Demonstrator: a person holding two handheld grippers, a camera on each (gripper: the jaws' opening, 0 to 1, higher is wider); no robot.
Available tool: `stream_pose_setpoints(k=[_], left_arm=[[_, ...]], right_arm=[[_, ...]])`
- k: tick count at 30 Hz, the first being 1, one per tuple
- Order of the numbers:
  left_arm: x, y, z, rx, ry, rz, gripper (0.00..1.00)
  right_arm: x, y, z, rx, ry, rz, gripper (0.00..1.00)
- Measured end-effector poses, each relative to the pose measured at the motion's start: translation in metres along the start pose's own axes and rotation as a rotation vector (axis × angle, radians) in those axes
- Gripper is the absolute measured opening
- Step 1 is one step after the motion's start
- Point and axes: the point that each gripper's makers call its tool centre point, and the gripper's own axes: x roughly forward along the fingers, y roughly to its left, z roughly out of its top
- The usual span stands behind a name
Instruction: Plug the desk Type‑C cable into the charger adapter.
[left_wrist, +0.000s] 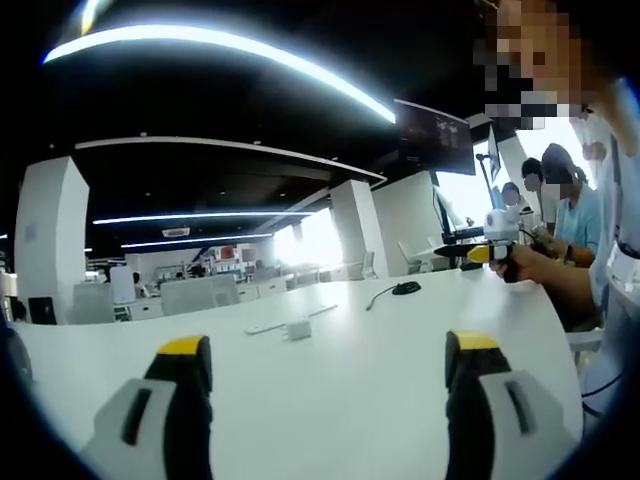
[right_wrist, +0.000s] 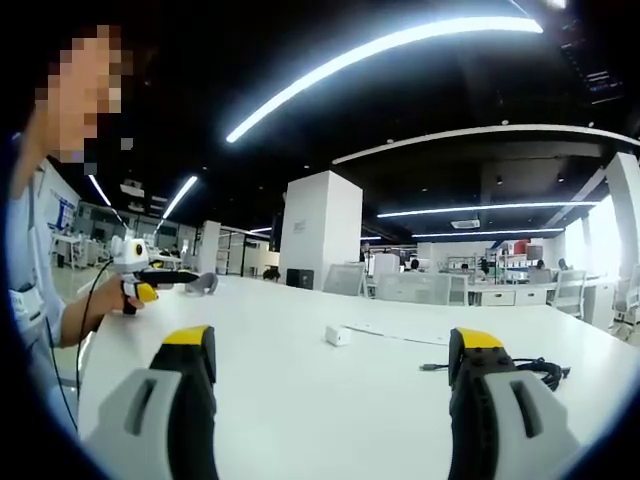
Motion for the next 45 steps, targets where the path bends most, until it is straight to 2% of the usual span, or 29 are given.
stream_pose_setpoints(k=[4, 8, 12, 17, 22, 33, 40, 45], left_arm=[[0.001, 0.002, 0.004, -0.014, -0.016, -0.007, 0.97], [0.005, 0.007, 0.008, -0.069, -0.026, 0.0, 0.97], [0.007, 0.01, 0.011, -0.07, -0.026, 0.009, 0.97], [0.005, 0.013, 0.016, -0.113, -0.043, 0.01, 0.97], [0.006, 0.016, 0.022, -0.105, -0.031, 0.007, 0.97], [0.021, 0.017, 0.035, -0.019, 0.011, -0.03, 0.97], [0.029, 0.029, 0.048, -0.015, -0.008, -0.034, 0.97], [0.039, 0.035, 0.048, 0.017, 0.02, -0.036, 0.97]], right_arm=[[-0.001, -0.002, 0.002, 0.009, -0.005, -0.002, 0.98], [-0.001, -0.003, 0.002, 0.019, -0.009, -0.003, 0.98], [0.001, -0.004, 0.0, 0.014, 0.003, -0.01, 0.98], [0.003, -0.006, -0.001, 0.008, 0.031, -0.017, 0.98], [0.005, -0.006, 0.0, -0.024, 0.075, -0.019, 0.98], [0.015, -0.016, 0.031, -0.062, 0.068, -0.022, 0.98], [0.025, -0.022, 0.037, -0.111, 0.112, -0.018, 0.98], [0.035, -0.03, 0.046, -0.134, 0.126, -0.018, 0.98]])
